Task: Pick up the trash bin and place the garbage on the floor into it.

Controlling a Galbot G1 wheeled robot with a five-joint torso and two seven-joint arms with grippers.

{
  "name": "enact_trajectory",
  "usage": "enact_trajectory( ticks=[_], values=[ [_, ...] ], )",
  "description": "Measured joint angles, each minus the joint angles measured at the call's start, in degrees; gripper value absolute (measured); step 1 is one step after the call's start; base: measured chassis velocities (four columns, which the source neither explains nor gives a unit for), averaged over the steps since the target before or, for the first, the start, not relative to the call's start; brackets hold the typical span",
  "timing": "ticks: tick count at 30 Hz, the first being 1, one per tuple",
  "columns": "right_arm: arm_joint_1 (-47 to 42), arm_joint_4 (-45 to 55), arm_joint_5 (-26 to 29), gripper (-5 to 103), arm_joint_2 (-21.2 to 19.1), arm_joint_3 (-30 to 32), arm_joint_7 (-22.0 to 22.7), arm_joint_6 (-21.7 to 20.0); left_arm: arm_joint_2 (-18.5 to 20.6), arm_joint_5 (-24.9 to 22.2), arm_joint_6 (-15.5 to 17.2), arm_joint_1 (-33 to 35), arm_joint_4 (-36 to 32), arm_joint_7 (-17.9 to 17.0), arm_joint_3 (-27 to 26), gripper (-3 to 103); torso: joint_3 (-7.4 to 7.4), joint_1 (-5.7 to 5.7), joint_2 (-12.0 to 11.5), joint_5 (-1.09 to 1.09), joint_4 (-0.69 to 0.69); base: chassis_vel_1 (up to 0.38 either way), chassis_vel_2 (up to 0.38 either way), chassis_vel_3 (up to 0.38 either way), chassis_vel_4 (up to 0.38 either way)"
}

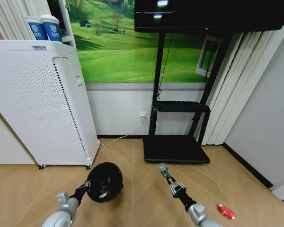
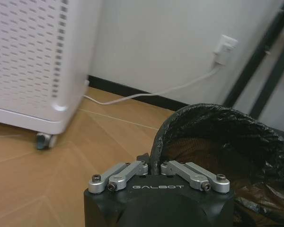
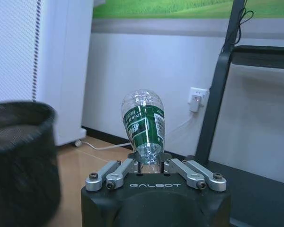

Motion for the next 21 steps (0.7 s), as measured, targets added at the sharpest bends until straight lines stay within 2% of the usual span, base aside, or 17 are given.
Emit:
enact_trajectory(
  ticks=[2,4,8,11,15,21],
  values=[
    [-0.7,0.4,0.0,19,0.5,0.0,-0.7,0.8,0.2,0.0,-0.2,-0.9,0.1,0.6,1.3,6,0.00,0.00,0.0,0.00,0.01,0.000,0.000,0.000,0.000],
    [-2.7,1.9,0.3,19,1.6,-0.4,-4.2,2.7,0.6,0.2,-0.8,-3.7,0.5,2.4,5.7,6,0.00,0.00,0.0,0.00,0.01,0.000,0.000,0.000,0.000],
    [-3.9,2.9,0.4,19,1.8,-1.3,-7.2,4.2,1.0,1.2,-1.3,-6.1,1.5,3.9,9.5,6,0.00,0.00,0.0,0.00,0.01,0.000,0.000,0.000,0.000],
    [-4.3,4.2,-0.1,19,1.5,-3.1,-10.3,5.2,0.9,6.4,-3.0,-8.8,4.0,7.3,13.9,6,0.00,0.00,0.0,0.00,0.02,0.000,0.000,0.000,0.000],
    [-5.2,7.2,-0.6,19,1.2,-5.5,-12.8,5.3,-0.2,9.0,-3.6,-11.3,5.8,9.4,18.1,6,0.00,0.00,0.0,0.00,0.03,0.000,0.000,0.000,0.000],
    [-7.4,11.3,-0.1,19,0.3,-6.6,-16.1,5.7,-0.9,10.4,-4.3,-13.8,7.7,10.1,20.3,6,0.00,0.00,0.0,0.00,0.02,0.000,0.000,0.000,0.000]
  ],
)
